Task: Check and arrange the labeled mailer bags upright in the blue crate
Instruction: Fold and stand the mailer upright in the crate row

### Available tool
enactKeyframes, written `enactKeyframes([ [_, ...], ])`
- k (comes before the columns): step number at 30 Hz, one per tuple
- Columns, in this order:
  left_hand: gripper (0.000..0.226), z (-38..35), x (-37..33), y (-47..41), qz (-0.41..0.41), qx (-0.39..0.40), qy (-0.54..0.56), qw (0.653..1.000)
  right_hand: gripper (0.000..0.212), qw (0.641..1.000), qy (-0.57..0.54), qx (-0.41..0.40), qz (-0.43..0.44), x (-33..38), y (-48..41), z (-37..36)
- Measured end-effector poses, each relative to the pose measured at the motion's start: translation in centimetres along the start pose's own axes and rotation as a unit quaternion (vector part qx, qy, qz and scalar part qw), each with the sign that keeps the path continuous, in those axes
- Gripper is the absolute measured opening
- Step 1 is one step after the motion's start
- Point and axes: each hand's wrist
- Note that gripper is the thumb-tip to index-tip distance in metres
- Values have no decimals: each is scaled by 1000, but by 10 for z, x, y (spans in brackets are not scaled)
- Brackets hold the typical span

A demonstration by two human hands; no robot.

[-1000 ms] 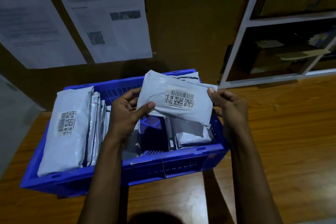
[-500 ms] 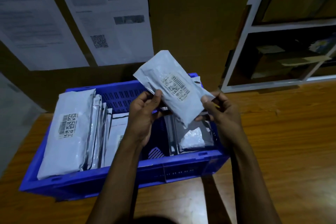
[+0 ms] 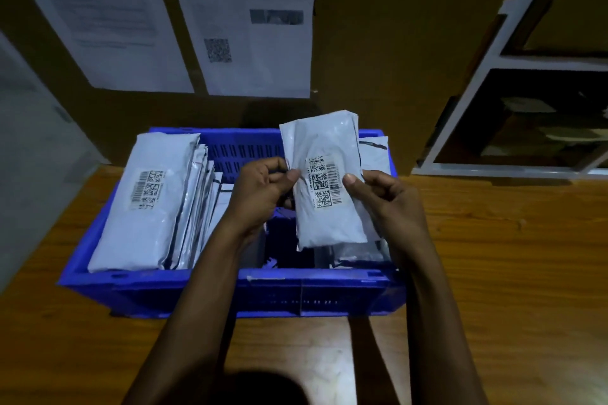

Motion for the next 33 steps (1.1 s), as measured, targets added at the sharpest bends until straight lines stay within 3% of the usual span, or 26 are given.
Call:
enactKeyframes([
  [5, 13, 14, 3, 0, -11, -65, -53, 996, 14, 1000, 24, -7, 7, -9, -2, -10],
  [7, 7, 21, -3, 1, -14, -74, -51, 996, 16, 1000, 21, -4, -1, -10, -6, -16],
  [13, 18, 67, -31, 10, -37, -103, -15, 994, 8, 1000, -12, 1, -10, -6, -11, -36],
  [19, 18, 90, -37, 0, -16, -42, -123, 991, 17, 994, 102, 9, -34, -11, -41, -79],
  [22, 18, 92, -35, -13, 17, -30, -228, 973, 19, 970, 240, 15, -42, -23, -66, -105],
  [25, 19, 92, -18, -25, 38, -39, -329, 943, 17, 933, 340, 56, -109, -44, -86, -130],
  [28, 21, 91, 7, -32, 84, -22, -379, 921, 4, 920, 314, 110, -205, -64, -95, -144],
  [31, 29, 89, 20, -36, 126, 1, -393, 911, 25, 896, 322, 157, -262, -81, -94, -145],
  [33, 29, 89, 25, -40, 141, 11, -378, 915, 23, 877, 363, 171, -264, -88, -90, -144],
])
Point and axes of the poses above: each hand's wrist, its own y-axis away from the middle knuckle, its own z-axis out of the back of the hand, x = y × z
